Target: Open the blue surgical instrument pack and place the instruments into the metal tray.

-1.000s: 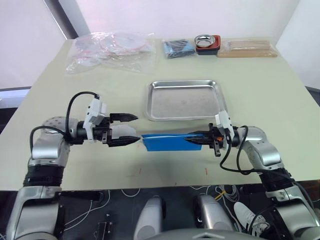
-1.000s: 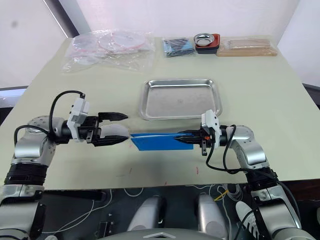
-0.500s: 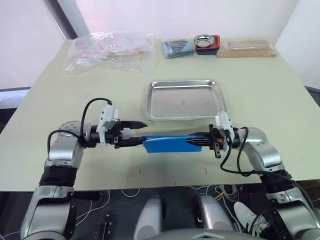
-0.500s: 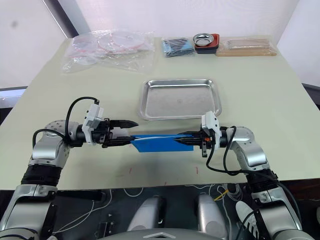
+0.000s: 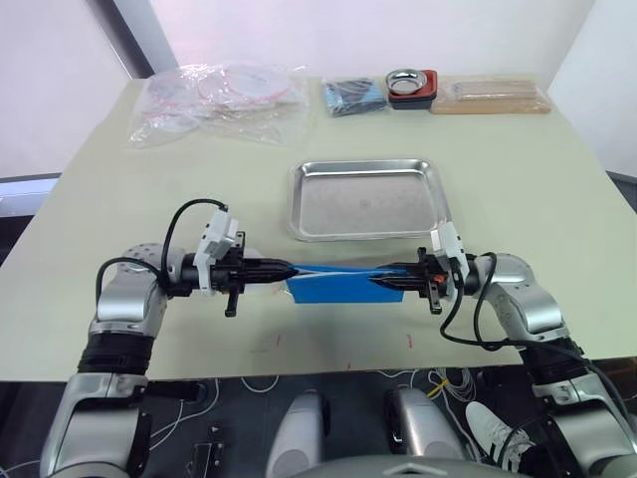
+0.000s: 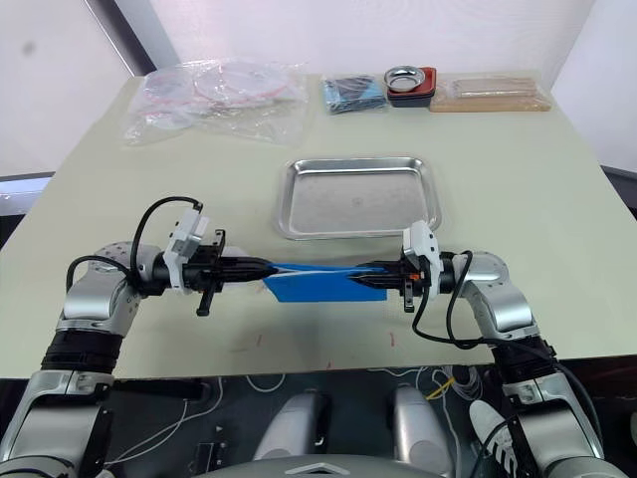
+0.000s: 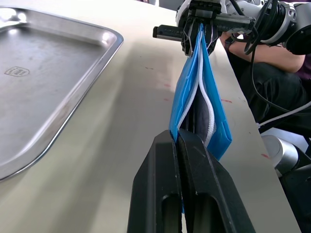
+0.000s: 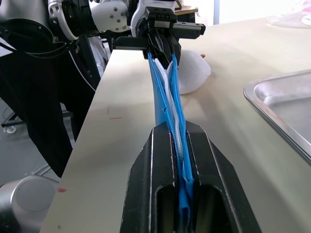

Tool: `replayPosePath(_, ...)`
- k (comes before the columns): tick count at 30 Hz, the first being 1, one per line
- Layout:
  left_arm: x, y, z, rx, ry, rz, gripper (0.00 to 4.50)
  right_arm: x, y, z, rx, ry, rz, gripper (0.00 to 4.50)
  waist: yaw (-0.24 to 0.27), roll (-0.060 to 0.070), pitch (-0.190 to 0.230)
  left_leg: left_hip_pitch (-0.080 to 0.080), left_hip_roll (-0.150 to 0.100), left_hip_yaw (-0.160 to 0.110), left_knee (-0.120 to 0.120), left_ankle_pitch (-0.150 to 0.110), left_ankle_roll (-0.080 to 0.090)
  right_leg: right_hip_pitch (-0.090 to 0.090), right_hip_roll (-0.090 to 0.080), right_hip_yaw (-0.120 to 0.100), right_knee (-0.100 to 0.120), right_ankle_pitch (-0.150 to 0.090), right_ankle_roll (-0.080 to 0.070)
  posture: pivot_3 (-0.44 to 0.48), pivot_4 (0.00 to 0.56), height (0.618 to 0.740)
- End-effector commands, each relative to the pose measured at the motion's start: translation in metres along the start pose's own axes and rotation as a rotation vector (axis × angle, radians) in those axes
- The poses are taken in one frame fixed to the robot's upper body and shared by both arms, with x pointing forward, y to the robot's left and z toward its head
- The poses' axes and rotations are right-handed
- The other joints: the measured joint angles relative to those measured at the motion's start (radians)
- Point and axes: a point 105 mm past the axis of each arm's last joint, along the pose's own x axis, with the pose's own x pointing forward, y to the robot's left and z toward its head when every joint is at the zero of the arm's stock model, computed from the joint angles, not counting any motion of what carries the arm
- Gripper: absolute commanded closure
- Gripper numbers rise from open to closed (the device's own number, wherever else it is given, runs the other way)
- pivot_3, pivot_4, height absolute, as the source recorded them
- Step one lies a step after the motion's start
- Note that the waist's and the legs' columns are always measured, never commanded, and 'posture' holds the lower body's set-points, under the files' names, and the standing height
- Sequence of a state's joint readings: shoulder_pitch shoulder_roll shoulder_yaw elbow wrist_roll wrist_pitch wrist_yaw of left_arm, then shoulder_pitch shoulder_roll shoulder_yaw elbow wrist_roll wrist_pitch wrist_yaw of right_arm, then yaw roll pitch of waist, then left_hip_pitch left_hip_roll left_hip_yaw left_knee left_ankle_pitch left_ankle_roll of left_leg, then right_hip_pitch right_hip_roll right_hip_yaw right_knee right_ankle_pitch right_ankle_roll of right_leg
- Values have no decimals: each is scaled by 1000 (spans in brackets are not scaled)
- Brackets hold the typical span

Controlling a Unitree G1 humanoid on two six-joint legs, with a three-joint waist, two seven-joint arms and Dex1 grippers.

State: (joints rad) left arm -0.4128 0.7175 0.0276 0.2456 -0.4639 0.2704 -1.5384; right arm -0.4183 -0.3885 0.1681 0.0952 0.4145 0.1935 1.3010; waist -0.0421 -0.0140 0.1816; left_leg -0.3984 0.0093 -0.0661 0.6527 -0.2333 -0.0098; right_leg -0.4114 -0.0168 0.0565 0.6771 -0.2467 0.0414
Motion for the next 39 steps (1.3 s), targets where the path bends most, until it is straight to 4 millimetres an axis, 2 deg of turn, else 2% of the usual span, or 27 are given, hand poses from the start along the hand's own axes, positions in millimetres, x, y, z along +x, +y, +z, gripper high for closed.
replayPosePath(1,5,-5,8,28,-11,-32,4468,0,2,14,-19,-40,12,4500,0,0,0,0,0,0,0,0,0,0,0,0,0,0,0,0,150,740)
replayPosePath(4,6,-4,6,19,-3,-25,4468,-2,1,16,3,-44,10,4500,0,0,0,0,0,0,0,0,0,0,0,0,0,0,0,0,150,740)
replayPosePath(5,6,-4,5,17,0,-23,4500,-3,1,17,12,-44,12,3773,0,0,0,0,0,0,0,0,0,0,0,0,0,0,0,0,150,740)
replayPosePath(7,7,-4,4,14,3,-19,4500,-5,3,19,23,-43,15,3231,0,0,0,0,0,0,0,0,0,0,0,0,0,0,0,0,150,740)
replayPosePath(12,8,1,2,12,4,9,4500,-11,2,36,4,-80,-19,1076,0,0,0,0,0,0,0,0,0,0,0,0,0,0,0,0,150,740)
replayPosePath(14,10,2,3,12,-1,16,4500,-13,1,45,17,-105,-28,75,1,0,0,0,0,0,0,0,0,0,0,0,0,0,0,0,150,740)
replayPosePath(19,11,6,4,15,-14,38,4500,-15,1,59,13,-123,-29,75,1,0,0,0,0,0,0,0,0,0,0,0,0,0,1,0,150,740)
replayPosePath(22,11,6,4,15,-22,46,4500,-15,2,57,43,-117,-28,807,2,0,0,0,-1,0,0,0,0,0,-1,0,0,0,1,0,150,740)
replayPosePath(29,11,2,6,3,-46,60,4500,-15,1,39,64,-39,-54,4372,1,0,0,0,-1,0,0,0,0,0,-1,0,-1,-1,1,0,150,740)
replayPosePath(39,11,2,-1,-7,-37,83,4500,-13,13,14,56,78,-17,4448,1,0,0,0,0,1,0,0,0,0,-1,1,0,-2,3,0,150,740)
